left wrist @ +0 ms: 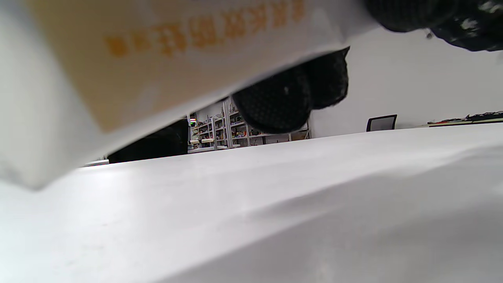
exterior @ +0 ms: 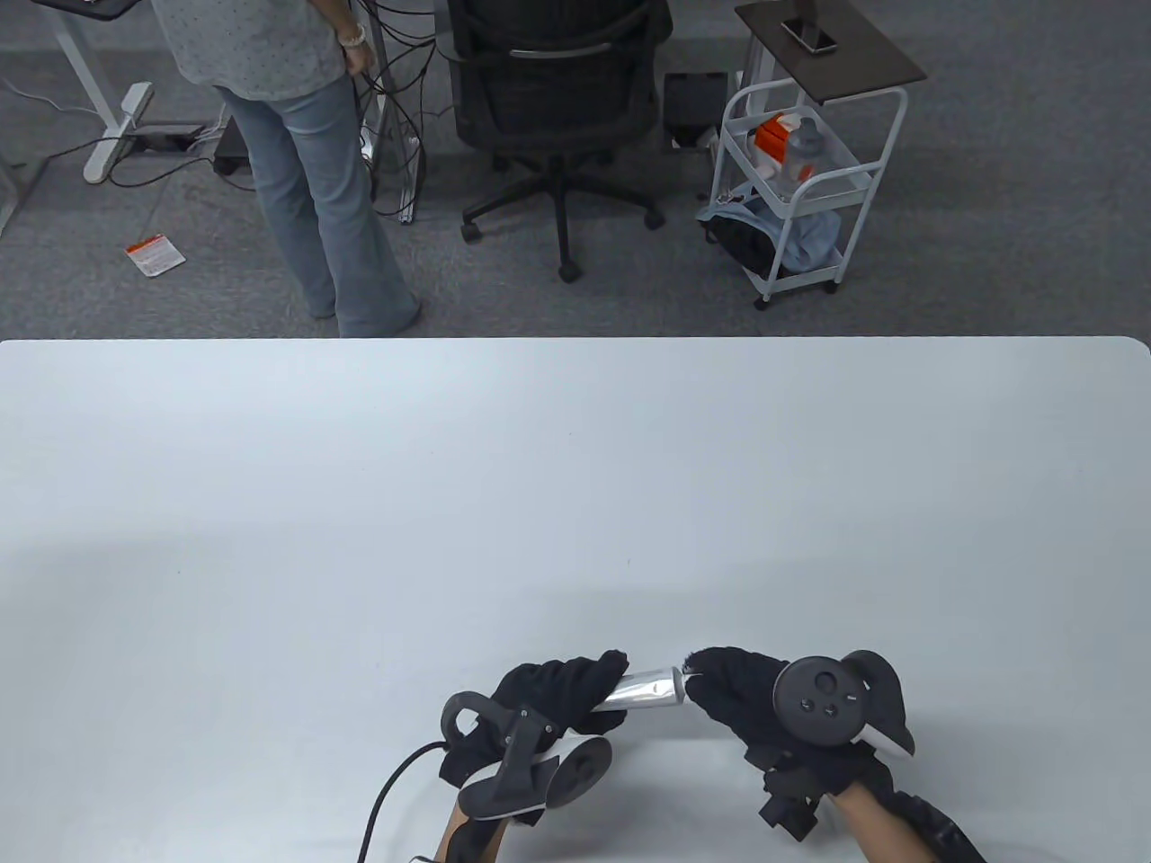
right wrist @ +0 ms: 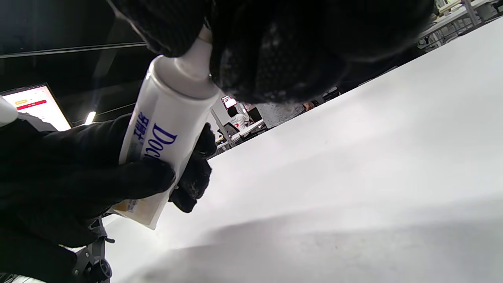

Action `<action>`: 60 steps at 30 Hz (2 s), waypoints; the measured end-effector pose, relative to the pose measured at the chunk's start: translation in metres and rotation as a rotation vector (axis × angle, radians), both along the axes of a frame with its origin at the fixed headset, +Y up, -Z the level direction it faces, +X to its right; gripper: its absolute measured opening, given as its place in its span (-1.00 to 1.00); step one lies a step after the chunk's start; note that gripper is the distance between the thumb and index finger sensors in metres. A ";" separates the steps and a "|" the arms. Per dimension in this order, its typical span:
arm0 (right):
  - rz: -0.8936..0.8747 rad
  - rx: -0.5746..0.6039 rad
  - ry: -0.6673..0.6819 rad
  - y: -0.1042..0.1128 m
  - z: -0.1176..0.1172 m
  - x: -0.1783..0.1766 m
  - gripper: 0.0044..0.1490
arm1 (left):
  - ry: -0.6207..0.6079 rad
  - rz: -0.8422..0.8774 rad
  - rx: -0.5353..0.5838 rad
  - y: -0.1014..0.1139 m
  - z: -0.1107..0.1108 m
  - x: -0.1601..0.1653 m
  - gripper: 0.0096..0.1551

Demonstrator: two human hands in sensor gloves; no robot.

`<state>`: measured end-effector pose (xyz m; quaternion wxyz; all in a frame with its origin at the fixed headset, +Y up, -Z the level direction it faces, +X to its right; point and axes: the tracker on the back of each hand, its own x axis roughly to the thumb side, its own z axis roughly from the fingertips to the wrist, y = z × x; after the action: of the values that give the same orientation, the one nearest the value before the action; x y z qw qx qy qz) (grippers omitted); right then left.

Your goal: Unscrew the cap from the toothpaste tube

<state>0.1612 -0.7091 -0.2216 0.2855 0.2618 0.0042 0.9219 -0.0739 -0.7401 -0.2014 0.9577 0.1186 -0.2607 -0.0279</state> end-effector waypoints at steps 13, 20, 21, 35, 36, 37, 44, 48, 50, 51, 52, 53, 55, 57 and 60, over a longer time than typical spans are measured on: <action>-0.066 -0.067 -0.050 -0.010 -0.010 0.014 -0.22 | 0.031 -0.025 0.034 0.006 0.002 -0.004 -0.16; -0.114 -0.078 -0.004 -0.012 -0.010 0.008 -0.39 | 0.022 -0.028 0.026 0.008 0.005 -0.005 -0.16; -0.116 -0.083 0.001 -0.012 -0.010 0.007 -0.41 | 0.021 -0.033 0.026 0.008 0.006 -0.004 -0.16; -0.065 -0.006 0.009 -0.016 -0.009 0.005 -0.08 | 0.062 -0.068 0.024 0.013 0.005 -0.010 -0.16; -0.084 -0.015 -0.006 -0.017 -0.009 0.006 -0.11 | 0.063 -0.069 0.026 0.013 0.005 -0.010 -0.16; -0.103 -0.032 -0.018 -0.019 -0.010 0.007 -0.15 | 0.064 -0.071 0.029 0.013 0.005 -0.010 -0.16; -0.103 -0.077 -0.018 -0.023 -0.010 0.000 -0.39 | 0.042 -0.085 0.030 0.013 0.008 -0.006 -0.16; -0.085 -0.065 0.023 -0.019 -0.008 -0.002 -0.40 | 0.047 -0.097 0.028 0.014 0.008 -0.006 -0.16; -0.080 -0.040 0.031 -0.020 -0.008 -0.002 -0.38 | 0.047 -0.098 0.021 0.013 0.007 -0.006 -0.16; -0.073 -0.035 0.032 -0.020 -0.008 -0.002 -0.37 | 0.049 -0.102 0.021 0.013 0.007 -0.006 -0.16; -0.069 -0.035 0.031 -0.020 -0.008 -0.002 -0.35 | 0.052 -0.105 0.020 0.013 0.007 -0.006 -0.16; -0.069 -0.034 0.021 -0.021 -0.008 -0.001 -0.29 | 0.056 -0.104 0.020 0.013 0.007 -0.007 -0.16; -0.091 -0.041 -0.001 -0.022 -0.009 0.002 -0.14 | 0.063 -0.104 0.022 0.014 0.007 -0.008 -0.16; -0.136 -0.079 -0.054 -0.024 -0.011 0.006 -0.13 | 0.069 -0.111 0.030 0.014 0.007 -0.008 -0.16; -0.159 -0.147 -0.078 -0.028 -0.015 0.009 -0.22 | 0.063 -0.106 0.029 0.013 0.007 -0.007 -0.16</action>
<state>0.1701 -0.7373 -0.2362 0.3761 0.2035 0.0396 0.9031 -0.0809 -0.7268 -0.1947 0.9608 0.1176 -0.2358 -0.0859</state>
